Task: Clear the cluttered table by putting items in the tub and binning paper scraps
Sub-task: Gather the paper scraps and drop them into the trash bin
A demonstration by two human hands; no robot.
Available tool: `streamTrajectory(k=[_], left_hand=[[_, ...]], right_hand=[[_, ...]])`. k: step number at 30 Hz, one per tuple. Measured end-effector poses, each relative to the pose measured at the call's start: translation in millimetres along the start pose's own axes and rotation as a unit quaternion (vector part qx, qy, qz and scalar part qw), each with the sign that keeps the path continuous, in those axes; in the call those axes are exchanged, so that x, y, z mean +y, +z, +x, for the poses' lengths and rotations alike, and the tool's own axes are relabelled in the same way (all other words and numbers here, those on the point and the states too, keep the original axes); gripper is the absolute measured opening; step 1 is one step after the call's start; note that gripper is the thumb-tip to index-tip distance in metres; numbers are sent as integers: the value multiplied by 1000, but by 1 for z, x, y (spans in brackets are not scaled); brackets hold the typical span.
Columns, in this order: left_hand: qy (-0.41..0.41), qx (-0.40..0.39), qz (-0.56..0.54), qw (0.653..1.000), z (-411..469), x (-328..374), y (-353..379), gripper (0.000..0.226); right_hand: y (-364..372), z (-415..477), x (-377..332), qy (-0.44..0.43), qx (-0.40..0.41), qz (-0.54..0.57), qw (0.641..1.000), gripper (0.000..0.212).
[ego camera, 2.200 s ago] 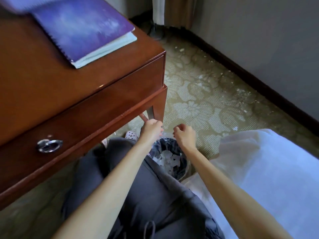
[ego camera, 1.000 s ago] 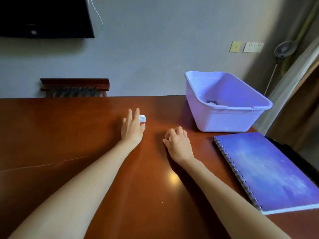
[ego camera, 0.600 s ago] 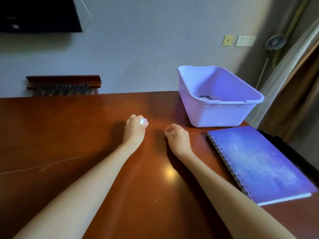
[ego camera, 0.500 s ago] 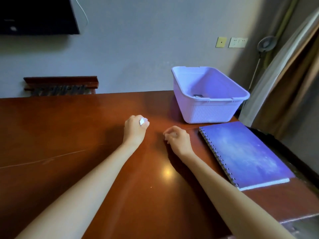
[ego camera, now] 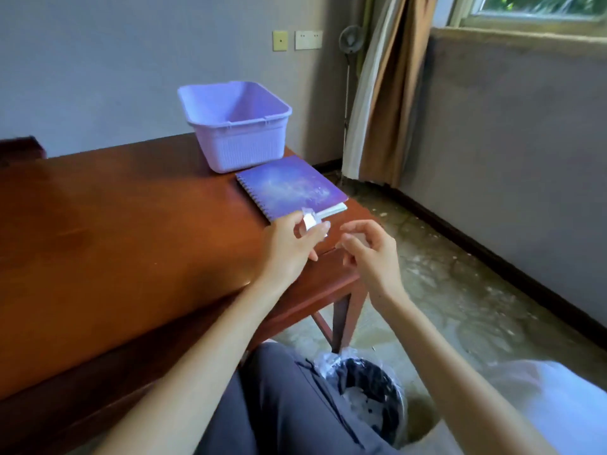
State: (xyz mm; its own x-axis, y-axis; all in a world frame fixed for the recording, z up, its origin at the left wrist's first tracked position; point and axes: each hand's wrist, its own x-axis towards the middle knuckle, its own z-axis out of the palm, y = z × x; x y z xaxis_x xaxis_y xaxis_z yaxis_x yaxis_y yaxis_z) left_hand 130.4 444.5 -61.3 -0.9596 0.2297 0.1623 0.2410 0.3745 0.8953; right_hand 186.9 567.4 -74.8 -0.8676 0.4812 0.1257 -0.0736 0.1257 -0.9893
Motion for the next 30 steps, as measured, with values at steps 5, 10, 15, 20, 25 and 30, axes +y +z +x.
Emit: streamTrajectory(k=[5,10,15,20,25,30], left_hand=[[-43,-133,-1,990,-39,-13,97,27],[-177,-232,8,956,-60,-62,168,18],[-300,-248,43,920,-68,-134,212,25],[-405,-229,86,881,-69,-200,237,33],[-469,-252,122,838,-77,-245,257,20],[-535,-305,82,784,-79,-254,261,10]], right_hand=[[-70,-14,54,91,80,-21,992,15],[-102,-26,142,259,63,-46,963,18],[-108,-38,250,438,46,-94,893,22],[-103,-50,321,525,3,-144,839,25],[-90,-54,367,559,-37,-192,806,19],[-84,-50,362,571,-72,-238,782,35]])
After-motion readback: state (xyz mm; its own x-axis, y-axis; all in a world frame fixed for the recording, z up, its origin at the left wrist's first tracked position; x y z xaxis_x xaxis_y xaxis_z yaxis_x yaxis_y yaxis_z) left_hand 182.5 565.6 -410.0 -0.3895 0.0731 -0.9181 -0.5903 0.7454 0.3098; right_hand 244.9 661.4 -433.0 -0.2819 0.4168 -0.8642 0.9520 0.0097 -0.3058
